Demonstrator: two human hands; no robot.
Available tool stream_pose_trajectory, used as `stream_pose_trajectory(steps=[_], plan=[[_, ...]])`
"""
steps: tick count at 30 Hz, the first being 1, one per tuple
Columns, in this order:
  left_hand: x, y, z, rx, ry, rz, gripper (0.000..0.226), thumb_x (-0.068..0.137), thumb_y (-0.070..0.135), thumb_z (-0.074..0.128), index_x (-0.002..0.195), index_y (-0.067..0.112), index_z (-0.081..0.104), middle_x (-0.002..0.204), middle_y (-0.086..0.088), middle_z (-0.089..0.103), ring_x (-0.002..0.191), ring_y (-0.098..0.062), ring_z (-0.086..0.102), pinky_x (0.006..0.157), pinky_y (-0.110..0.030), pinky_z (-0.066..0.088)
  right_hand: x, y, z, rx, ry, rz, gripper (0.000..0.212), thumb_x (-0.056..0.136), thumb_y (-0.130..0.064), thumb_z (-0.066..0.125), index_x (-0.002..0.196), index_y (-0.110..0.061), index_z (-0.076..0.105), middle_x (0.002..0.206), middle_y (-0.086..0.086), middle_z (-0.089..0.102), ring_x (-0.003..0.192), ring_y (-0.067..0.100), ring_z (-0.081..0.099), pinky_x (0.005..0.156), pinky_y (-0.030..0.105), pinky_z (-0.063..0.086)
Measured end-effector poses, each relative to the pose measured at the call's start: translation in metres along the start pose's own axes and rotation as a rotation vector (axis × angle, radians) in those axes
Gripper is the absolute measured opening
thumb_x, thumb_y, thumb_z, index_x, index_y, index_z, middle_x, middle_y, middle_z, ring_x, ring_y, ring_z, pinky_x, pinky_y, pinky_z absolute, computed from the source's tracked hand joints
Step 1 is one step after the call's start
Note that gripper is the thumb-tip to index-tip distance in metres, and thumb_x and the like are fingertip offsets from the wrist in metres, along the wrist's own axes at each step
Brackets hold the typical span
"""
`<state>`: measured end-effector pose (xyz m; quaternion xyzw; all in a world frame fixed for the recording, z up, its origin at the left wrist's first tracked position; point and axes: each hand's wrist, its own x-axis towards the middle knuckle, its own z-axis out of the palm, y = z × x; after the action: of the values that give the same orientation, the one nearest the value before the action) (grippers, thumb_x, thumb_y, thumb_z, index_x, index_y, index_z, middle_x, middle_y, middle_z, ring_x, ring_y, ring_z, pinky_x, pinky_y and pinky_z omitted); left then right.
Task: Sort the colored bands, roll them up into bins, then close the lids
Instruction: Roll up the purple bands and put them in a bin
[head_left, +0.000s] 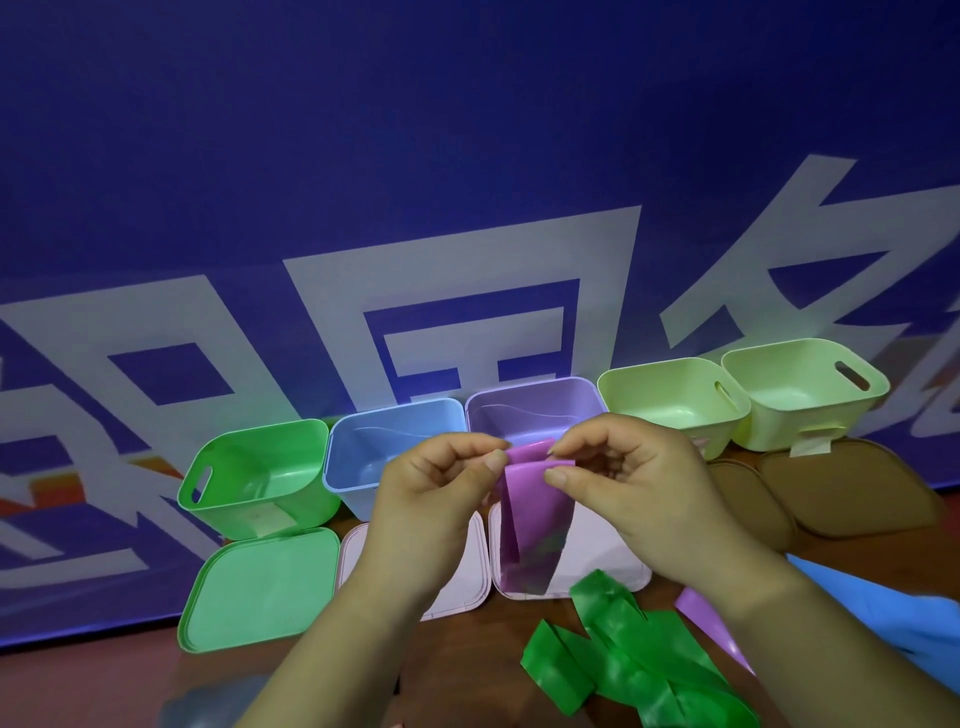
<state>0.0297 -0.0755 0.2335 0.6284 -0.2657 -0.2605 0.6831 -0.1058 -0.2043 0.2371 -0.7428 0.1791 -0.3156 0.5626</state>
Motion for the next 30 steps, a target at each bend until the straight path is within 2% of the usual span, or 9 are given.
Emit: stream_pose_trajectory(steps=[2,4,7,13,19,23,26,30], plan=[[0.000,0.000,0.000,0.008,0.004,-0.001,0.014,0.088,0.003,0.068,0.086,0.013,0.077,0.086,-0.021,0.073,0.077,-0.034,0.063,0.082,-0.050,0.057,-0.001,-0.001,0.000,-0.010,0.003,0.003,0.026,0.077,-0.005,0.080,0.085,-0.029,0.074,0.084,-0.002,0.074,0.079,0.017,0.069,0.079,0.040,0.059],[0.000,0.000,0.001,0.019,-0.001,-0.007,0.016,0.090,0.002,0.066,0.088,0.013,0.077,0.089,-0.023,0.072,0.081,-0.043,0.065,0.086,-0.056,0.054,-0.001,-0.004,0.001,-0.021,-0.006,-0.003,0.026,0.078,-0.005,0.080,0.086,-0.029,0.074,0.085,-0.003,0.074,0.080,0.018,0.069,0.079,0.042,0.059],[-0.001,-0.002,0.000,0.029,-0.008,-0.019,0.018,0.092,0.002,0.064,0.090,0.014,0.078,0.090,-0.018,0.075,0.093,-0.050,0.064,0.089,-0.059,0.054,-0.002,-0.006,0.001,-0.013,-0.010,-0.014,0.025,0.078,-0.004,0.079,0.086,-0.027,0.074,0.086,-0.002,0.075,0.079,0.017,0.070,0.078,0.040,0.059],[-0.004,0.000,0.000,-0.009,-0.040,-0.040,0.016,0.092,0.000,0.063,0.091,0.009,0.077,0.092,-0.014,0.076,0.092,-0.041,0.069,0.092,-0.054,0.055,-0.003,-0.006,0.004,-0.037,-0.005,-0.036,0.026,0.078,-0.005,0.079,0.086,-0.029,0.073,0.082,-0.006,0.074,0.076,0.013,0.069,0.073,0.028,0.056],[-0.007,0.001,-0.002,-0.008,-0.072,-0.028,0.016,0.093,0.000,0.060,0.096,0.005,0.075,0.095,-0.013,0.076,0.092,-0.031,0.072,0.086,-0.039,0.060,-0.004,-0.007,0.006,-0.053,0.006,-0.034,0.027,0.079,-0.006,0.079,0.086,-0.032,0.073,0.082,-0.007,0.073,0.078,0.014,0.069,0.075,0.030,0.057],[-0.008,0.002,-0.002,-0.021,-0.098,-0.002,0.016,0.093,0.000,0.060,0.096,0.005,0.075,0.094,-0.013,0.076,0.091,-0.029,0.073,0.082,-0.034,0.060,-0.005,-0.007,0.008,-0.088,0.057,-0.041,0.023,0.078,-0.009,0.080,0.083,-0.030,0.072,0.081,-0.009,0.073,0.075,0.010,0.068,0.071,0.021,0.054],[-0.010,0.003,-0.003,-0.026,-0.111,-0.006,0.018,0.094,-0.001,0.057,0.097,0.005,0.074,0.095,-0.013,0.076,0.092,-0.030,0.073,0.082,-0.033,0.060,-0.007,-0.009,0.010,-0.116,0.071,-0.042,0.022,0.078,-0.009,0.080,0.083,-0.029,0.072,0.080,-0.009,0.072,0.075,0.011,0.068,0.070,0.022,0.055],[-0.012,0.003,-0.005,-0.053,-0.133,-0.028,0.028,0.096,0.000,0.055,0.094,0.014,0.078,0.096,-0.014,0.076,0.093,-0.030,0.073,0.086,-0.037,0.059,-0.008,-0.009,0.012,-0.163,0.097,-0.064,0.023,0.078,-0.009,0.080,0.083,-0.030,0.072,0.080,-0.012,0.072,0.075,0.011,0.068,0.072,0.024,0.056]])
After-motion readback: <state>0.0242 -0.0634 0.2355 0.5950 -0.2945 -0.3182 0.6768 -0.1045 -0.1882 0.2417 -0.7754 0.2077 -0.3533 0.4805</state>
